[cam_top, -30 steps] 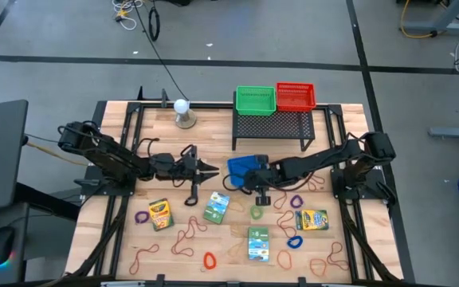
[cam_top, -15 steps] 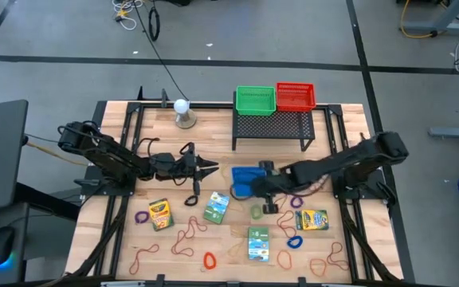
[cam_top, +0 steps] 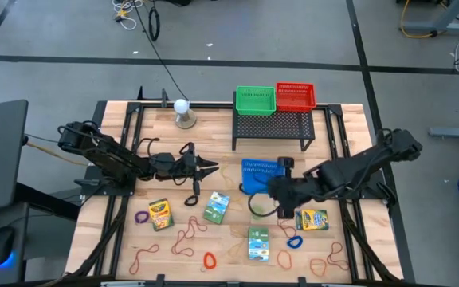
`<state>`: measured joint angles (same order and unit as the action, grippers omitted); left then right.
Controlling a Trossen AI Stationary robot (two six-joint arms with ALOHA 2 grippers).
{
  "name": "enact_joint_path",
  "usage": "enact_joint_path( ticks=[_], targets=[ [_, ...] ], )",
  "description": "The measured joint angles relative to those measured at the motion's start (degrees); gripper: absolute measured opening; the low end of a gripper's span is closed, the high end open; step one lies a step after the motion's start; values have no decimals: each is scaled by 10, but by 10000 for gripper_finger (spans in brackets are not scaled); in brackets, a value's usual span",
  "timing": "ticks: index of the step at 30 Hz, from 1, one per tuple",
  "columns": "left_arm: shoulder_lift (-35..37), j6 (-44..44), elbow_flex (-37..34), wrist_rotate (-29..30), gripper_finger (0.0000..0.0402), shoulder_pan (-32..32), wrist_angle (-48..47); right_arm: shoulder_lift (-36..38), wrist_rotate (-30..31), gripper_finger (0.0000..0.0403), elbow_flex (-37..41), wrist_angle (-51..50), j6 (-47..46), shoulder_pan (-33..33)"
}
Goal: Pick & Place Office Desk Supplies
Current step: Put the blue bin on the shelf
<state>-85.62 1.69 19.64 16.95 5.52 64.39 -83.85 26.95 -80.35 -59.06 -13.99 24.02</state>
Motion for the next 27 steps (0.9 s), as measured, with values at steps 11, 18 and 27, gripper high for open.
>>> enact_joint_path(
  ticks=[11, 18, 27],
  targets=[
    [0, 0, 0, 0, 73, 0, -3, -2, 80, 12, -5, -93, 147, -153],
    [0, 0, 0, 0, 73, 0, -3, -2, 72, 12, 29, -75, 214, -219],
    [0, 0, 0, 0, 73, 0, -3, -2, 62, 12, 39, -45, 274, -261]
  ],
)
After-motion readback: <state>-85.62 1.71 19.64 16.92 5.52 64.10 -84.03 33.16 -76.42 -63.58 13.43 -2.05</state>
